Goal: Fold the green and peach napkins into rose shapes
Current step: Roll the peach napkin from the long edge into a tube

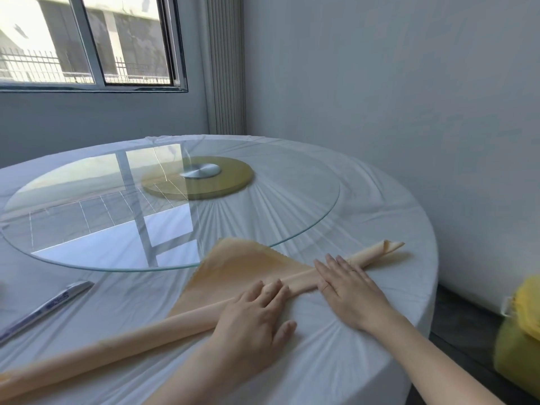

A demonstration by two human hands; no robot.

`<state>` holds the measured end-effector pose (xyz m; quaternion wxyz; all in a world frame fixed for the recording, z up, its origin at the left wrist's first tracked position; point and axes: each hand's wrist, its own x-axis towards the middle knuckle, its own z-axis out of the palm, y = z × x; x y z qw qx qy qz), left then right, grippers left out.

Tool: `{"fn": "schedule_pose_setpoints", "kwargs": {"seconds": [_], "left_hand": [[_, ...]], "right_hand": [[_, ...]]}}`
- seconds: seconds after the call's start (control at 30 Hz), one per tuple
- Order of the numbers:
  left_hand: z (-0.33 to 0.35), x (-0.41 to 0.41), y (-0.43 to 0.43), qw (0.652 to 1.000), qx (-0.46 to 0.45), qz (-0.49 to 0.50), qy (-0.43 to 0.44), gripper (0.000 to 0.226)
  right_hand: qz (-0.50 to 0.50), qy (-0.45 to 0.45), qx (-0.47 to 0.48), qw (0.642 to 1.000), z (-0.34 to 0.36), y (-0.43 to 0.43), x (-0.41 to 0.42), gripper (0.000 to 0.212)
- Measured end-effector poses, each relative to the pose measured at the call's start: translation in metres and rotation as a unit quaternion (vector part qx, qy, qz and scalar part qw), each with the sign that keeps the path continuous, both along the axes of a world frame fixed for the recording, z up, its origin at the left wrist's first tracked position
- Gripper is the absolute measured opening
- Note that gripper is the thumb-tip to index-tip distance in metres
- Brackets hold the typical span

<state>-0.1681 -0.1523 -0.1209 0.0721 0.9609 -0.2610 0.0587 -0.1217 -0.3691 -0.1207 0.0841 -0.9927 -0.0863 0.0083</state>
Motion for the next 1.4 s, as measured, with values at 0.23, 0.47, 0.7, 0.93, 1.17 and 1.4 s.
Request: {"fn": "schedule_pose_setpoints", "kwargs": {"seconds": [0.23,0.47,0.7,0.93,1.17,1.4], "left_hand": [[0.002,-0.001,-0.002,1.0,-0.014,0.002,0.006,0.091],[-0.001,0.0,0.001,0.999,0.005,0.036,0.019,0.064],[-0.001,0.0,0.002,0.999,0.02,0.036,0.004,0.063],[0.002,-0.004,0.002,0.996,0.062,0.064,0.019,0.069],[0.007,-0.005,-0.002,0.999,0.018,0.032,0.014,0.103],[0.009,-0.006,-0.003,0.998,0.051,0.041,0.021,0.092]], "right_hand": [[-0.063,0.016,-0.002,0.998,0.004,-0.028,0.013,0.051],[-0.102,0.023,-0.005,0.995,0.004,-0.045,0.024,0.053],[-0.134,0.029,-0.02,0.99,0.006,-0.062,0.031,0.054],[-0.169,0.029,-0.026,0.985,0.003,-0.076,0.032,0.053],[-0.159,-0.011,-0.013,0.987,0.001,-0.077,0.032,0.053],[-0.001,-0.088,0.043,0.995,0.007,-0.017,0.002,0.094]]}}
